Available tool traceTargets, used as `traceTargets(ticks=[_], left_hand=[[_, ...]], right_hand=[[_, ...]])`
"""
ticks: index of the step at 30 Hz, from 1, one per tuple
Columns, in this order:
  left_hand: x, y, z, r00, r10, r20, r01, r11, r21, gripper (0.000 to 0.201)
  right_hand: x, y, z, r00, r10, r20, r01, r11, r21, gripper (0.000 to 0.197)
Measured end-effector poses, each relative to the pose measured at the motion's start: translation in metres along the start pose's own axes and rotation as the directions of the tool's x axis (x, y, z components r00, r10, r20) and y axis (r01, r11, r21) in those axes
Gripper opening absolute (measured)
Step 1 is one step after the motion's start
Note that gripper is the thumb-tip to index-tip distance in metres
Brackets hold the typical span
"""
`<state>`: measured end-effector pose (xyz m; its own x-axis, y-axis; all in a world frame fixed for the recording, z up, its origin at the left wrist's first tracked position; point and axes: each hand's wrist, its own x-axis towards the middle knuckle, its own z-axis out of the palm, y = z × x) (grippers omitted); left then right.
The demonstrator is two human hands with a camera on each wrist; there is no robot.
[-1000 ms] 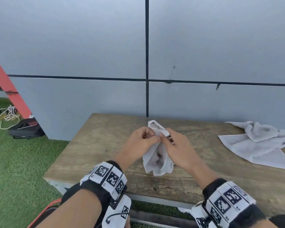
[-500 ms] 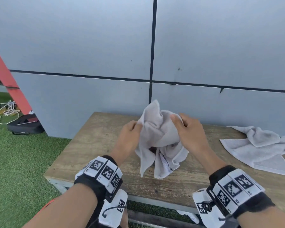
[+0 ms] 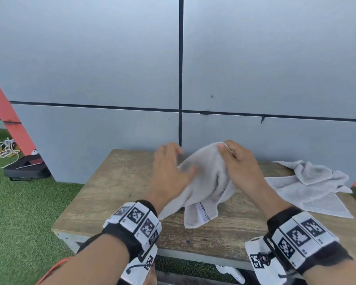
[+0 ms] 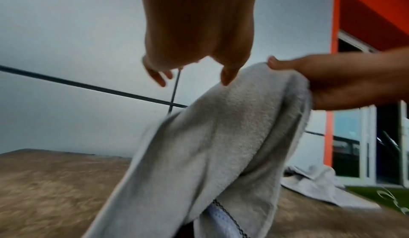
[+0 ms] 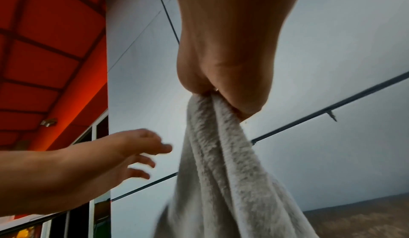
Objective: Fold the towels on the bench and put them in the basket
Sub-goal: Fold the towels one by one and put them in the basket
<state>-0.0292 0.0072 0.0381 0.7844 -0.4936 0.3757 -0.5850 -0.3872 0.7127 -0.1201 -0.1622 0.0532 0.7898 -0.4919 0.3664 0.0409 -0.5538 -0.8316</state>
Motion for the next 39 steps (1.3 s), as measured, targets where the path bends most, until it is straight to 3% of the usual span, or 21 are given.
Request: traceTargets(ticks=[1,3,5,8,10,12,16,21,23,24,27,30,36,39], left_hand=[[-0.006,0.011,0.005,0.985,0.029,0.167,-0.013,0.995,-0.096,0.041],[-0.016,0.025,0.017,0.884,0.029,0.467,0.048,0.987,-0.153,0.037],[-0.018,0.027,0.031,0.838,-0.055,0.543,0.125,0.988,-0.092,0.031],[-0.011,0.017,0.039,0.862,-0.221,0.457,0.268,0.963,-0.039,0.036],[-0.006,0.015,0.037,0.862,-0.284,0.420,0.366,0.922,-0.128,0.043],[-0.002,0.019,0.032,0.874,-0.309,0.376,0.405,0.890,-0.211,0.041],[0.005,0.033,0.026,0.870,-0.404,0.282,0.488,0.783,-0.385,0.030],[0.006,0.056,0.025,0.827,-0.440,0.351,0.555,0.535,-0.637,0.024],[0.006,0.065,0.025,0.812,-0.439,0.384,0.569,0.454,-0.685,0.034],[0.005,0.069,0.025,0.808,-0.436,0.397,0.574,0.427,-0.699,0.041],[0.004,0.079,0.023,0.816,-0.424,0.393,0.565,0.438,-0.700,0.046],[0.004,0.083,0.016,0.834,-0.424,0.352,0.534,0.462,-0.709,0.047],[0.001,0.078,0.009,0.809,-0.480,0.339,0.561,0.460,-0.688,0.049],[0.001,0.070,0.008,0.786,-0.511,0.348,0.594,0.467,-0.655,0.048]], right_hand=[[0.000,-0.005,0.002,0.999,-0.035,0.027,0.035,0.999,0.001,0.035],[-0.002,-0.014,0.005,0.997,-0.073,0.029,0.072,0.997,0.032,0.034],[-0.003,-0.021,0.002,0.996,-0.086,0.011,0.084,0.990,0.110,0.035],[-0.005,-0.021,-0.008,0.998,-0.046,0.035,0.034,0.954,0.296,0.018],[-0.009,-0.016,-0.016,0.994,0.004,0.109,-0.040,0.944,0.326,0.027],[-0.020,-0.011,-0.023,0.986,0.086,0.146,-0.117,0.970,0.215,0.033],[-0.051,0.009,-0.017,0.951,0.258,0.169,-0.268,0.963,0.039,0.023],[-0.086,0.027,-0.001,0.853,0.345,0.392,-0.324,0.938,-0.121,0.061],[-0.092,0.033,0.006,0.861,0.325,0.390,-0.287,0.945,-0.155,0.074],[-0.093,0.036,0.007,0.865,0.326,0.382,-0.277,0.944,-0.180,0.070],[-0.089,0.038,0.002,0.891,0.319,0.322,-0.264,0.943,-0.203,0.012],[-0.081,0.038,-0.015,0.921,0.311,0.235,-0.260,0.940,-0.223,0.034],[-0.063,0.024,-0.045,0.982,0.179,0.055,-0.166,0.968,-0.187,0.041],[-0.055,0.019,-0.049,0.985,0.168,0.035,-0.160,0.972,-0.170,0.031]])
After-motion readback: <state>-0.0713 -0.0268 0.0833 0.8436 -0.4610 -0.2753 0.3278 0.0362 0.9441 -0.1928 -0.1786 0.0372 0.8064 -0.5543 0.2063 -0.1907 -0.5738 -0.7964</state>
